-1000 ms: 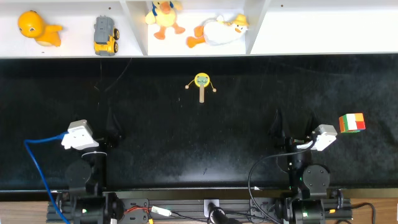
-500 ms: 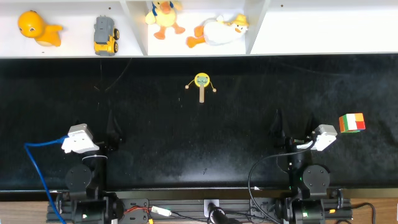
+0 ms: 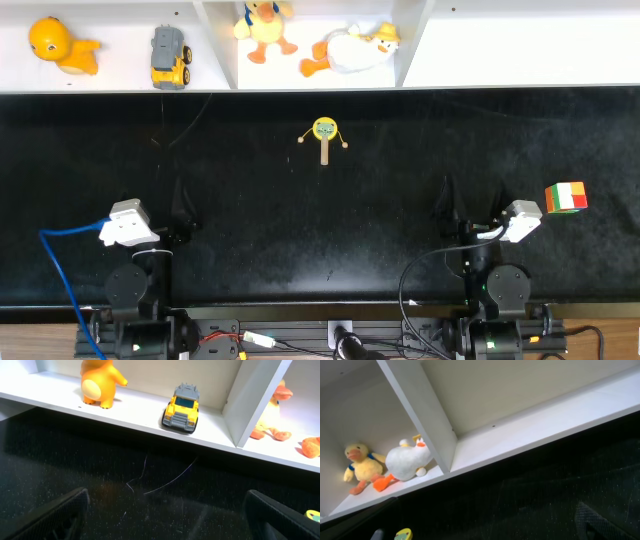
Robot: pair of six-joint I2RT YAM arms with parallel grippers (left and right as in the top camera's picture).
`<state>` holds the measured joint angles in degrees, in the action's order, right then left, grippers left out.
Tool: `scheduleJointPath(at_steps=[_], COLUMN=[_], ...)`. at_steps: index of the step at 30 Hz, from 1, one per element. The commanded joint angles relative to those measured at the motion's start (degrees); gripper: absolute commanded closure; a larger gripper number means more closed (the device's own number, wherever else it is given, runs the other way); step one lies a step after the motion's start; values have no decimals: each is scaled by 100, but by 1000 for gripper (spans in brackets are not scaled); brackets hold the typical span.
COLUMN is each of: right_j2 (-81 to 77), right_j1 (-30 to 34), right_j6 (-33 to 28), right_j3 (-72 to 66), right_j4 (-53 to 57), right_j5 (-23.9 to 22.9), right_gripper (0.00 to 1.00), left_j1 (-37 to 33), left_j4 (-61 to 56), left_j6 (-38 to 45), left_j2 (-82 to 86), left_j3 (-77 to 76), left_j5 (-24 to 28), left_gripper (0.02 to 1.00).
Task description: Store Toys
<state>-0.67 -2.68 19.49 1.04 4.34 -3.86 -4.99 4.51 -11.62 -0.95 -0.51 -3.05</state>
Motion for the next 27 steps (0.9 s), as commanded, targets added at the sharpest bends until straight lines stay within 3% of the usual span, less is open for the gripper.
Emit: scheduleJointPath(at_steps=[1,27], right_j2=[46,46], right_j1=[-35,-35], right_j6=[22,28], right_j3=[-79,-79], right_j4=[-24,-214], right_j5=[-46,-17], right_gripper=[5,5], left_j1=[-39,-39], left_j4=[20,20], left_j6=[85,85], left_j2=[68,68], left_j3=[4,4], left_j5=[57,59], left_gripper=[20,20])
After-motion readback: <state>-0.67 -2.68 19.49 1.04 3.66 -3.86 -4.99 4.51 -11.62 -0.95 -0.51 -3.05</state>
